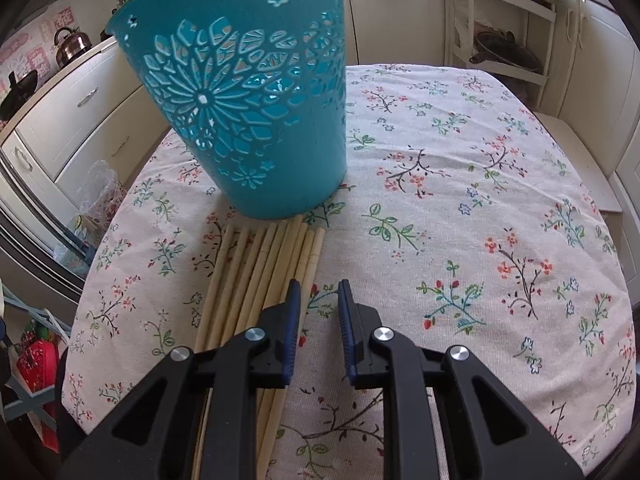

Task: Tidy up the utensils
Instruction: 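Close the left gripper on a wooden stick while the right gripper approaches, then lift the stick with the left gripper into the basket while the right gripper opens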

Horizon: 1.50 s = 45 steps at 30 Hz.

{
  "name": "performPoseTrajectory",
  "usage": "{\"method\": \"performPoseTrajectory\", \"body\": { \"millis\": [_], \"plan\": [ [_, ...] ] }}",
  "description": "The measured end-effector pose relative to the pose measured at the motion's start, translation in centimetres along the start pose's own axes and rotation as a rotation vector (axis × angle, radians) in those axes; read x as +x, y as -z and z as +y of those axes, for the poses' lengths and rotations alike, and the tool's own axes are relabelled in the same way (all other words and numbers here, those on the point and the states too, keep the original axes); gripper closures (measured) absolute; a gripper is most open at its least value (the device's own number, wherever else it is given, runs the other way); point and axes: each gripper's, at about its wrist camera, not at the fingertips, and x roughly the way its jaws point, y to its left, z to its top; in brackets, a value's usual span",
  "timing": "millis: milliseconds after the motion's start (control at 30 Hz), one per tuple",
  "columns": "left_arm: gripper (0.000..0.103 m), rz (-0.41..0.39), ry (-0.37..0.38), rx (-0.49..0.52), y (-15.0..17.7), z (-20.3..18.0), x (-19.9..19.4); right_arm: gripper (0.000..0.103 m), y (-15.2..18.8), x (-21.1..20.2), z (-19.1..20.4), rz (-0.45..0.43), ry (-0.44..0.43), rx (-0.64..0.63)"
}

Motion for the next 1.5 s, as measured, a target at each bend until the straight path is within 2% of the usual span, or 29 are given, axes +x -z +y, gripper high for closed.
{"method": "performPoseTrajectory", "body": {
  "millis": [167, 367, 467, 600, 767, 1000, 1033, 1067, 1167, 1300, 1400, 1467, 1500],
  "plan": [
    [0.007, 0.011, -0.010, 0.016, -1.1, -0.8, 2.1, 0.088, -0.2, 0.6, 0.2, -0.014, 0.037, -0.097],
    [0.008, 0.087, 0.050, 0.050, -2.1, -2.8, 6.7, 0.090, -0.1, 0.2, -0.5, 0.007, 0.030, -0.256],
    [0.008, 0.109, 0.038, 0.093, -2.4, -4.8, 9.1, 0.090, -0.2, -0.2, -2.6, 0.022, 0.026, -0.245],
    [0.008, 0.117, -0.021, 0.135, -2.9, -6.5, 11.4, 0.090, 0.1, -0.8, -5.0, 0.013, -0.017, -0.175],
    [0.022, 0.141, -0.094, 0.169, -3.0, -7.3, 13.5, 0.090, 0.3, -0.6, -5.1, -0.012, -0.053, -0.130],
    [0.025, 0.129, -0.110, 0.221, -3.5, -8.5, 14.0, 0.090, 0.5, -0.7, -5.8, -0.033, -0.099, -0.104],
    [0.028, 0.133, -0.101, 0.226, -3.5, -8.8, 14.1, 0.090, 0.5, -0.8, -5.9, -0.034, -0.105, -0.102],
    [0.036, 0.144, -0.091, 0.234, -3.5, -9.1, 14.3, 0.090, 0.5, -0.8, -5.9, -0.034, -0.108, -0.101],
    [0.045, 0.147, -0.079, 0.252, -3.4, -9.8, 14.2, 0.090, 0.4, -0.7, -6.2, -0.036, -0.123, -0.090],
    [0.055, 0.158, -0.027, 0.250, -3.5, -9.8, 14.2, 0.090, 0.5, -0.8, -6.5, -0.037, -0.142, -0.073],
    [0.074, 0.171, 0.009, 0.278, -3.8, -10.3, 14.4, 0.090, 0.6, -0.7, -6.6, -0.037, -0.148, -0.067],
    [0.096, 0.181, 0.042, 0.325, -3.4, -11.4, 14.3, 0.090, 0.6, -0.7, -6.6, -0.038, -0.151, -0.065],
    [0.097, 0.179, 0.034, 0.346, -3.3, -11.8, 14.2, 0.090, 0.6, -0.7, -6.6, -0.038, -0.152, -0.064]
  ]
}}
